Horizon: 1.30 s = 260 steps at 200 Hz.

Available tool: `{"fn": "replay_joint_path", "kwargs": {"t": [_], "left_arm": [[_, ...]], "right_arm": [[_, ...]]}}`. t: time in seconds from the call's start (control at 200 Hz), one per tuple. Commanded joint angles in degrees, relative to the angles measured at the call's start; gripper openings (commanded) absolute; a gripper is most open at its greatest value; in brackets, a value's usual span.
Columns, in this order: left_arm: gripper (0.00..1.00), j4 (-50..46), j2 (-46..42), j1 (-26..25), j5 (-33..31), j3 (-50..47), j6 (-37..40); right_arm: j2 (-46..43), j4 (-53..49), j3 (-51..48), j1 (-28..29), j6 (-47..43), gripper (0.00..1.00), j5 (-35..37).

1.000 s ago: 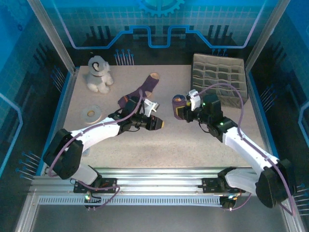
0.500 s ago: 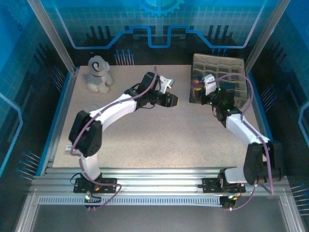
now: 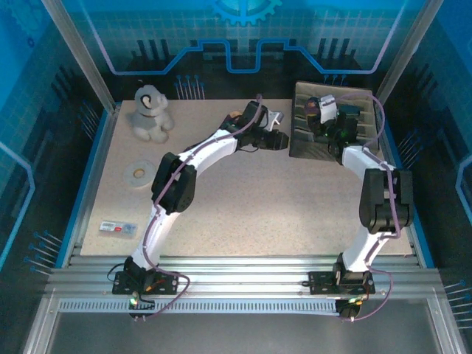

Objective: Roll the socks

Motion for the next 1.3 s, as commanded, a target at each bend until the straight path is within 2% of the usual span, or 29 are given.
{"fn": "replay_joint_path", "kwargs": {"t": [0.0,0.19,0.625,1.001,1.176,1.296], "left_arm": [[0.30,-1.5,3.5,0.1,-0.1,4.6,-2.6],[0.36,1.8,6.9,0.1,-3.1,7.7,-5.4],[0.37,6.0,6.8,0.1,-4.5,6.0,-8.6],[0.37,13.4,-4.6,1.3,-8.6,-13.5,-9.6],[0.36,16.1,-9.5,1.8,-9.4,-20.2,-9.9],[0.36,17.5,-13.1,2.1,-10.2,-24.4,-9.9]], "right_arm": [[1.8,4.6,1.4,-0.5,0.0,0.09,-4.4],[4.9,5.4,2.3,-0.5,1.6,0.09,-6.2],[4.1,6.2,-1.9,2.7,7.0,0.07,-9.3],[-1.3,3.4,-5.5,7.3,9.2,0.06,-10.8],[-5.2,4.0,-7.4,8.9,13.3,0.06,-11.2],[-7.1,2.9,-8.2,12.3,14.8,0.05,-10.4]]}}
